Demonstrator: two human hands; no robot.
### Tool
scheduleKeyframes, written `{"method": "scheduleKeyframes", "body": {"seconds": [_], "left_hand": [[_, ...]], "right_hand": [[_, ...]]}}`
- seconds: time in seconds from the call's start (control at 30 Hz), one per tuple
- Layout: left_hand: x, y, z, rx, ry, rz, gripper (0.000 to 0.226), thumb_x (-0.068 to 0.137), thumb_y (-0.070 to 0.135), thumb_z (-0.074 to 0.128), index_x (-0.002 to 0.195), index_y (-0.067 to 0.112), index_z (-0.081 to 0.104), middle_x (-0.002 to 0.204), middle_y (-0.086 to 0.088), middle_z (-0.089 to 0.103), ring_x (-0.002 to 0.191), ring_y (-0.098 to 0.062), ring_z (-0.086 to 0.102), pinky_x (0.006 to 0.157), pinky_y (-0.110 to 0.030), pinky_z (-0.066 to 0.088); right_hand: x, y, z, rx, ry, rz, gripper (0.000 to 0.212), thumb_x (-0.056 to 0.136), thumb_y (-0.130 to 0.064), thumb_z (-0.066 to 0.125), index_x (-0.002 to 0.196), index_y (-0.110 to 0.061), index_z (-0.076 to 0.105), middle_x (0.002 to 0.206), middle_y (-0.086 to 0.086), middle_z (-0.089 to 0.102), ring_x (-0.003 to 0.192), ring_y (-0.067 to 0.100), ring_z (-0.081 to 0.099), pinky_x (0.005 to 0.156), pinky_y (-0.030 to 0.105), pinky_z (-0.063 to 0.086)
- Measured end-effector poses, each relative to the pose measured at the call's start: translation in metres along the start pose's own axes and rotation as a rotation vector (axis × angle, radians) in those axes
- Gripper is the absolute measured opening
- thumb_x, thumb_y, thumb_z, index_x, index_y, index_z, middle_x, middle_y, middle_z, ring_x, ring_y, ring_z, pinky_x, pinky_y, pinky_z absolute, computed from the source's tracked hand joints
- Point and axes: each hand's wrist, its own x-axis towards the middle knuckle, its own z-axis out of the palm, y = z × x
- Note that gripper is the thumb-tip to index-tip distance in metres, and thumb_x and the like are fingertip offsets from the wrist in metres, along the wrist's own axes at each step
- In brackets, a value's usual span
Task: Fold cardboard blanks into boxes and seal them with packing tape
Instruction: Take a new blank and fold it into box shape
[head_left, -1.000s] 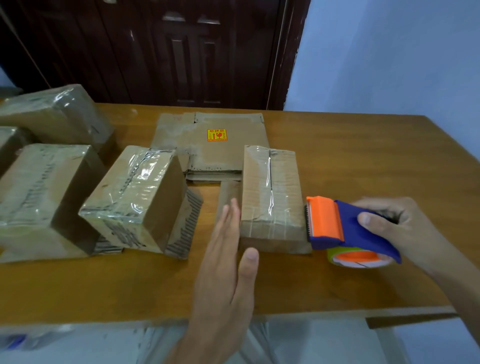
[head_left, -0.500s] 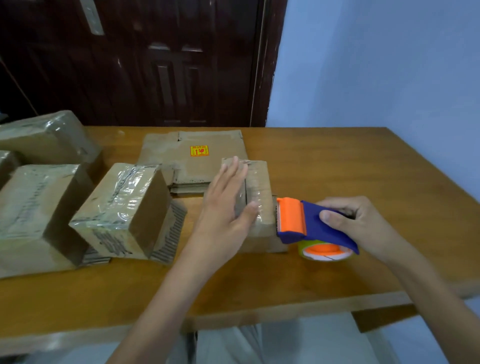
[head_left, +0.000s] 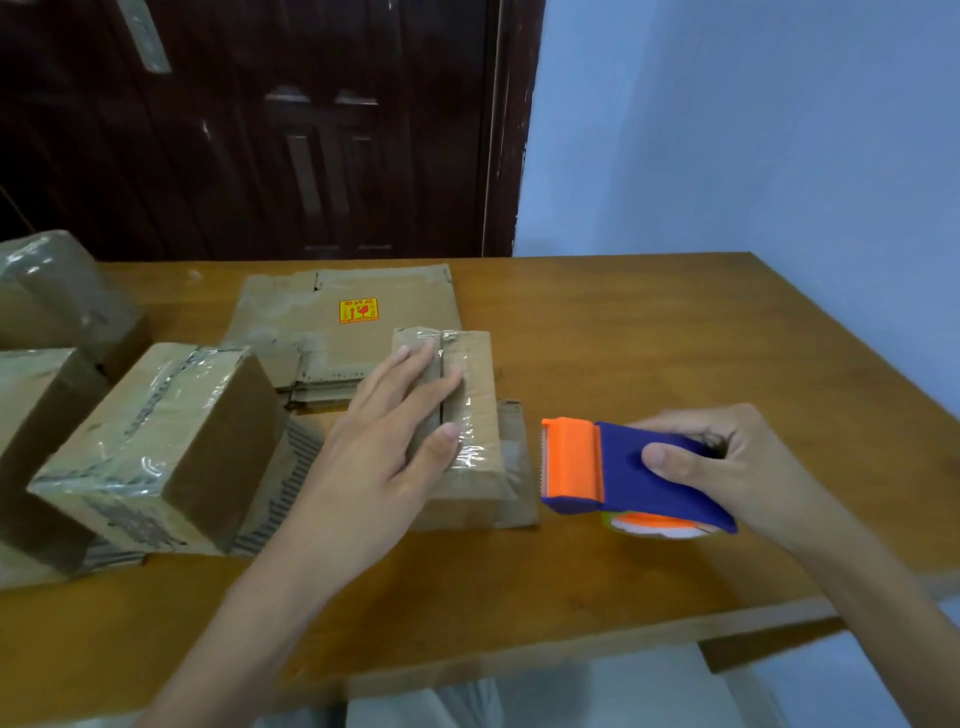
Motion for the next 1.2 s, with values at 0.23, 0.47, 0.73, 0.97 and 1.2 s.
{"method": "scheduleKeyframes", "body": {"seconds": [0.23,0.47,0.73,0.97,1.2], "left_hand": [[0.001,0.001,0.003,-0.010,0.013,0.017,0.059,0.101,0.061,0.034,0.157,0.042,0.041,0.169,0.028,0.017,0.156,0.008,0.000,0.126,-0.036,0.011],[0.001,0.001,0.004,0.003,0.001,0.022,0.055,0.106,0.058,0.035,0.158,0.039,0.042,0.170,0.025,0.017,0.156,0.008,-0.001,0.124,-0.032,0.011],[0.001,0.004,0.003,-0.001,0.007,-0.001,0.062,0.101,0.059,0.033,0.158,0.038,0.042,0.171,0.018,0.019,0.158,0.002,0.001,0.128,-0.051,0.025],[0.002,0.000,0.003,-0.036,0.002,0.000,0.063,0.101,0.058,0.037,0.159,0.033,0.042,0.171,0.013,0.021,0.159,-0.003,0.004,0.126,-0.051,0.030],[0.003,0.003,0.005,-0.048,0.024,-0.011,0.052,0.109,0.040,0.049,0.160,0.030,0.041,0.172,0.009,0.022,0.159,-0.006,0.004,0.129,-0.046,0.022]], "right_hand": [[0.011,-0.020,-0.010,-0.207,-0.081,0.023,0.025,0.086,-0.042,0.072,0.105,-0.029,0.082,0.093,-0.005,0.081,0.080,0.013,0.076,0.068,0.017,0.053],[0.019,-0.058,-0.011,-0.442,-0.175,0.060,0.028,0.084,-0.056,0.068,0.108,-0.044,0.077,0.092,-0.025,0.077,0.087,0.000,0.073,0.067,0.014,0.053],[0.026,-0.095,0.017,-0.875,-0.055,0.022,0.042,0.083,-0.068,0.059,0.097,-0.036,0.081,0.079,-0.018,0.075,0.077,0.005,0.068,0.071,0.032,0.060],[0.021,-0.128,0.048,-1.209,0.018,0.005,0.041,0.093,-0.065,0.061,0.115,-0.031,0.068,0.079,-0.015,0.049,0.082,0.011,0.051,0.054,0.023,0.032],[0.019,-0.131,0.055,-1.222,0.068,-0.002,0.038,0.092,-0.063,0.066,0.102,-0.026,0.063,0.078,-0.011,0.056,0.086,0.015,0.057,0.062,0.030,0.041]]}}
